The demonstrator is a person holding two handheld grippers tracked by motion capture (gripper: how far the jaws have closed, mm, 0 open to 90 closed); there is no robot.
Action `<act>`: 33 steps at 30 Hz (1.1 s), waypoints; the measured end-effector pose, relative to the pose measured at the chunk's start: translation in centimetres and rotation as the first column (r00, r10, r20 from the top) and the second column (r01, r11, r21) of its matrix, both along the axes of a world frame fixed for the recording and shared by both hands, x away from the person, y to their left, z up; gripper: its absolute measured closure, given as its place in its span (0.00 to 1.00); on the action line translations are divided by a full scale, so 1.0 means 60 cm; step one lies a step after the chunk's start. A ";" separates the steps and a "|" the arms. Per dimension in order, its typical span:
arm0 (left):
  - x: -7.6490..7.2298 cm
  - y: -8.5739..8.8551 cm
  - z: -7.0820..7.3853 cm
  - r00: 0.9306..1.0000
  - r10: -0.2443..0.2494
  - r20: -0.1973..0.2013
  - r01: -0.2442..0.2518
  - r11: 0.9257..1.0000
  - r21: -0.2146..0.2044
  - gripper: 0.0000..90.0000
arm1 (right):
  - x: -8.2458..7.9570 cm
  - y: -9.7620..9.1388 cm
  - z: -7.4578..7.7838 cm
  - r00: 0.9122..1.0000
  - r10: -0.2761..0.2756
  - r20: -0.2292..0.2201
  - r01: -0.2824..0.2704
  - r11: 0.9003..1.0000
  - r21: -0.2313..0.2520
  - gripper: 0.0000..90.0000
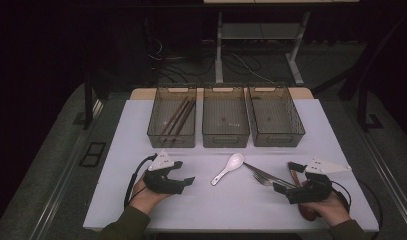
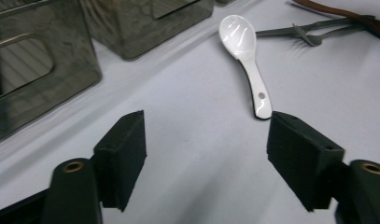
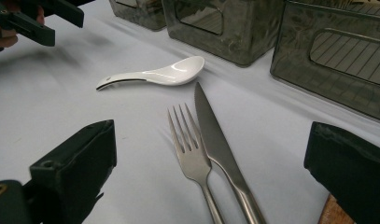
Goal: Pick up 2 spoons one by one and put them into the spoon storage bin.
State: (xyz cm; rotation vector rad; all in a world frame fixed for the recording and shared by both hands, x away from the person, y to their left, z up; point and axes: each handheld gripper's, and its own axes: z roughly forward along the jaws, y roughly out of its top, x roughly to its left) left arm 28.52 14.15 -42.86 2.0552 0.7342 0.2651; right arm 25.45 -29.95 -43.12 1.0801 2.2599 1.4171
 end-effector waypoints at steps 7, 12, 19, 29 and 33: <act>0.000 -0.019 0.002 0.999 -0.032 0.001 0.032 0.999 -0.027 0.47 | 0.001 -0.002 0.000 1.000 -0.004 0.000 0.004 1.000 -0.001 0.03; 0.004 -0.031 0.002 0.999 -0.044 -0.016 0.043 0.998 -0.047 0.62 | 0.002 -0.001 -0.001 1.000 0.000 0.002 0.000 1.000 -0.007 0.03; 0.005 -0.052 0.008 0.997 -0.075 -0.013 0.075 0.997 -0.025 0.86 | 0.002 0.000 -0.001 1.000 -0.003 0.001 0.003 1.000 -0.007 0.03; 0.009 -0.100 0.003 0.991 -0.132 -0.021 0.132 0.991 0.008 0.99 | 0.002 0.001 -0.001 1.000 0.000 -0.002 0.000 1.000 -0.010 0.03; 0.010 -0.123 -0.004 0.988 -0.152 -0.030 0.153 0.988 0.022 0.99 | 0.002 0.000 -0.001 1.000 0.000 -0.001 0.000 1.000 -0.010 0.03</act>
